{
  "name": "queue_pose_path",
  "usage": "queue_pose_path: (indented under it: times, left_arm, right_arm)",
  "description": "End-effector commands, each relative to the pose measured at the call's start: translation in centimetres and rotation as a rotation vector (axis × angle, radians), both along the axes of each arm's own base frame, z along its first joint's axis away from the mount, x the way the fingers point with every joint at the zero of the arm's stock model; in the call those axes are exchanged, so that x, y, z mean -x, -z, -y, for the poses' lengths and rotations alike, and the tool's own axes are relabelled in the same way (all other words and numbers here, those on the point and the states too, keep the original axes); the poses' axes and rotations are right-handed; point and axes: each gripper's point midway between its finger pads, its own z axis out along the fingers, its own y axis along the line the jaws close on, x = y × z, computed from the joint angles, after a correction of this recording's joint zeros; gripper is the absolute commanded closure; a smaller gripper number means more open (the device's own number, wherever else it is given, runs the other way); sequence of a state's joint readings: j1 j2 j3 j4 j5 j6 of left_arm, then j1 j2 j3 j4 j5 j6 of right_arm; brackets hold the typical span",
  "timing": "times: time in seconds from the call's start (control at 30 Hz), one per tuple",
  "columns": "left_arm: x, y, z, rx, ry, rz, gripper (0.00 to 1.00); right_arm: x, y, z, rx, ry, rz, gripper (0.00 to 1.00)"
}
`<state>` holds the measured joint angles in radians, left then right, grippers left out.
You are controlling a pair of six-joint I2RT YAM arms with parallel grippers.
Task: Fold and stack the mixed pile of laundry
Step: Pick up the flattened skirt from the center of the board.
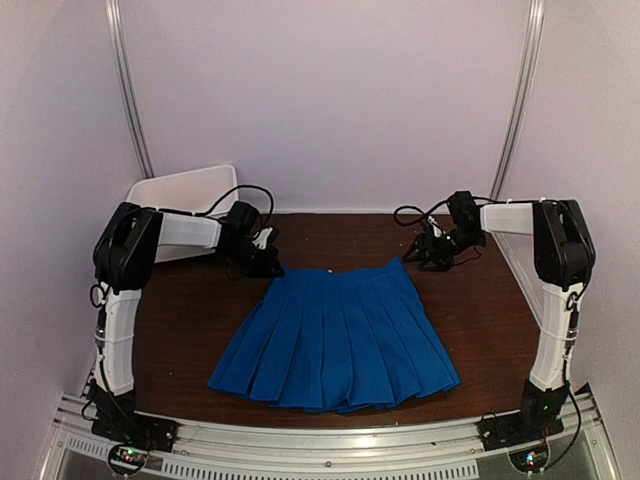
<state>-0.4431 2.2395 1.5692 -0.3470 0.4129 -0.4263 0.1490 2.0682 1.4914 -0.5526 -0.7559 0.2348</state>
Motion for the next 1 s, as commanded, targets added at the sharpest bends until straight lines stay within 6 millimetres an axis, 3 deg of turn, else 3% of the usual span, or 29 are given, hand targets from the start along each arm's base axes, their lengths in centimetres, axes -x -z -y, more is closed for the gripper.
queue_pose_path:
  times: [0.0,0.13,0.33,0.57,0.67,0.7,0.77,0.97]
  left_arm:
    - [-0.1,1.4,-0.8,0.034,0.016,-0.031,1.0]
    - [0.6,3.5,-1.5,-0.004,0.002,-0.086,1.0]
    - [1.0,4.0,-1.8,-0.023,0.008,-0.095,1.0]
    - [0.5,3.2,-1.7,-0.029,0.014,-0.075,1.0]
    - [0.1,2.0,-1.9,-0.041,0.015,-0.043,1.0]
    - [-0.1,0.9,-2.0,-0.055,0.03,-0.016,1.0]
    - [-0.6,-1.1,-1.9,-0.065,0.049,0.025,1.0]
    - [-2.1,-12.8,-0.6,-0.013,0.096,0.306,1.0]
  right_arm:
    - [-1.2,0.6,-0.8,-0.069,-0.021,0.001,0.34]
    - [-2.2,1.5,-1.3,-0.106,-0.012,-0.009,0.36]
    - [-3.5,1.6,-2.6,-0.166,-0.037,0.007,0.42]
    - [-3.2,3.3,-4.5,-0.196,-0.089,-0.038,0.64]
    - [-2.8,2.6,-4.8,-0.197,-0.102,-0.027,0.78]
    - [-2.2,1.8,-4.2,-0.179,-0.092,-0.014,1.0]
    - [-1.3,0.8,-3.1,-0.161,-0.063,-0.011,1.0]
    - [1.3,-8.0,-0.7,-0.117,-0.015,0.181,1.0]
